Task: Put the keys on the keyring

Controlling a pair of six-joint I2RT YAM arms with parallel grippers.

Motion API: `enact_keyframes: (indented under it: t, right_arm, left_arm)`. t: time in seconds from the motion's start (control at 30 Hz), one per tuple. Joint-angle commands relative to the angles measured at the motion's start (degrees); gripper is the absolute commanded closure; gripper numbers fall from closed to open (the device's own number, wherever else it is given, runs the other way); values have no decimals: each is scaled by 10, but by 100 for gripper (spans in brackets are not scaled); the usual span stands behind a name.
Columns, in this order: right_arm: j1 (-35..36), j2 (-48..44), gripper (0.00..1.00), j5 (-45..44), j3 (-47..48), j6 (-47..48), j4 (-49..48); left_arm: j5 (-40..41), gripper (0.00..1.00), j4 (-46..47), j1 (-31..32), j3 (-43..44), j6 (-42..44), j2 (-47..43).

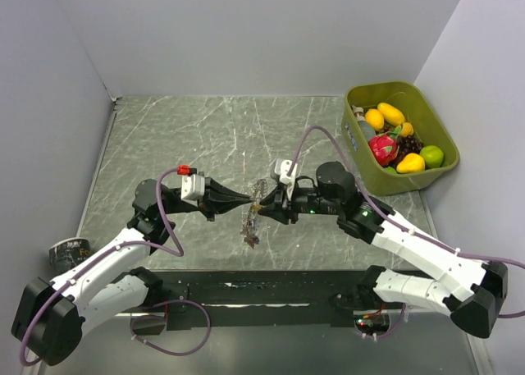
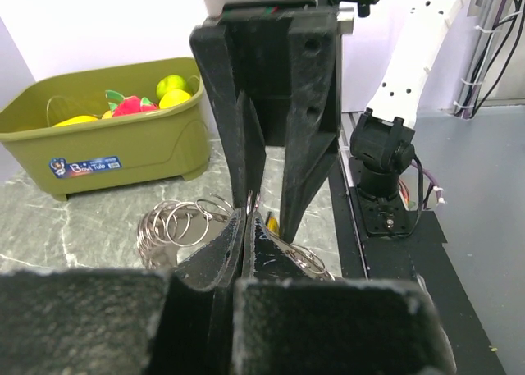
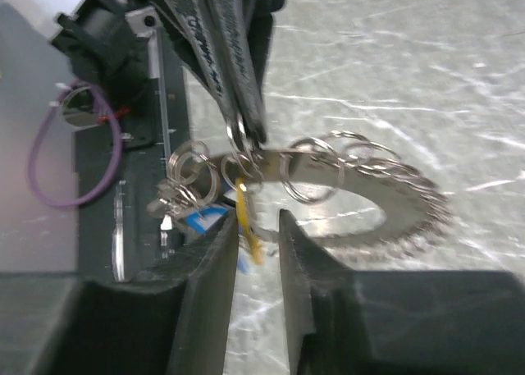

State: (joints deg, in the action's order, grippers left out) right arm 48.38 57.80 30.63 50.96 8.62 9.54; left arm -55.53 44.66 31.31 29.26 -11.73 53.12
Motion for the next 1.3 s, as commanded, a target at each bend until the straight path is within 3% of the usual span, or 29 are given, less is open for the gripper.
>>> enact_keyframes:
  t: [0.0, 0.13, 0.23, 0.4, 0.47, 0.5, 0.53, 0.63, 0.93, 1.17, 1.27]
  right_arm:
    - [1, -52, 59, -39, -12, 3, -11]
    - [3, -77, 38, -58, -9, 11, -13]
    - [2, -88, 28, -57, -1, 17, -14]
    - [2, -96, 23, -16, 12, 21, -23]
    - [2, -89, 27, 4, 23, 19, -26]
    - [3, -86, 31, 13, 27, 19, -27]
    - [2, -81, 41, 24, 31, 17, -28]
    - [2, -63, 50, 48, 44, 12, -34]
    - [3, -31, 63, 81, 48, -10, -71]
    - [4, -11, 65, 71, 38, -11, -76]
    - [4, -8, 70, 62, 37, -10, -73]
  left_arm:
    - [3, 99, 28, -3, 23, 17, -14]
    - [-5, 99, 15, -3, 26, 25, -14]
    - [-12, 99, 10, -3, 29, 28, -9]
    - [-42, 99, -6, -3, 39, 40, -3]
    - [-45, 99, -5, -3, 39, 39, -1]
    - [-48, 99, -5, -3, 39, 38, 0]
    - [-50, 99, -2, -3, 39, 37, 0]
    - [-55, 99, 3, -2, 40, 31, 4]
    - [-53, 99, 1, -2, 41, 30, 6]
    - [-54, 99, 10, -2, 39, 24, 6]
    - [-56, 99, 16, -2, 38, 21, 5]
